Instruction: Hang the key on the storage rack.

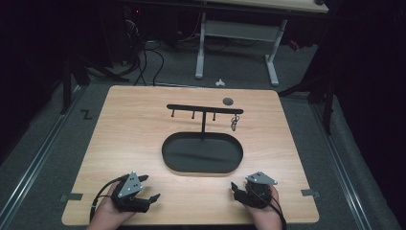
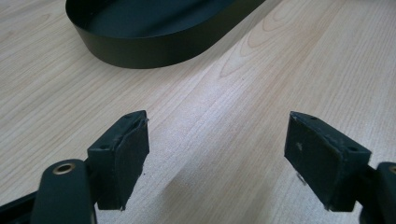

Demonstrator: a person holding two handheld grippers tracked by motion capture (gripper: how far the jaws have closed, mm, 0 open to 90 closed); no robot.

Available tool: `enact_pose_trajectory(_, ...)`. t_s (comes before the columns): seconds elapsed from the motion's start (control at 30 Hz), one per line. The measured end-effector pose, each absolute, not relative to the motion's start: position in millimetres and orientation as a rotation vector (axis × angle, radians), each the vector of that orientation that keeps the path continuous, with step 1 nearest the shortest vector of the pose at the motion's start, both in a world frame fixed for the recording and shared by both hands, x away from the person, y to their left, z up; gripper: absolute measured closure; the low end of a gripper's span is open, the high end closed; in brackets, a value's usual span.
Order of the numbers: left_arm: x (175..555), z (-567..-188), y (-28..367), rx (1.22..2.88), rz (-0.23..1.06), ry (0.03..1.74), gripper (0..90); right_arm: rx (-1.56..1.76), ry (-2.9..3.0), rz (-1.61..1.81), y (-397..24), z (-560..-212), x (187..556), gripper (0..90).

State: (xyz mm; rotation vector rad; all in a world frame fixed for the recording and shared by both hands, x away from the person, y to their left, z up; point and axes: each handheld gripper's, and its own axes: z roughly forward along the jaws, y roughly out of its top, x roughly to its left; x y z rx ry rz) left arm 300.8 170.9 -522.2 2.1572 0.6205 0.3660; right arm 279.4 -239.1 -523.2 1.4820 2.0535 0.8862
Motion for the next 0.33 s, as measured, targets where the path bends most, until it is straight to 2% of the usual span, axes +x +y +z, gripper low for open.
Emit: enact_pose_trajectory(0.33, 300.5, -519.4, 174.6, 2.131, 0.376, 0.626, 21.5, 1.486, 2.057, 0.882, -240.3, -525.0, 279.9, 33.1)
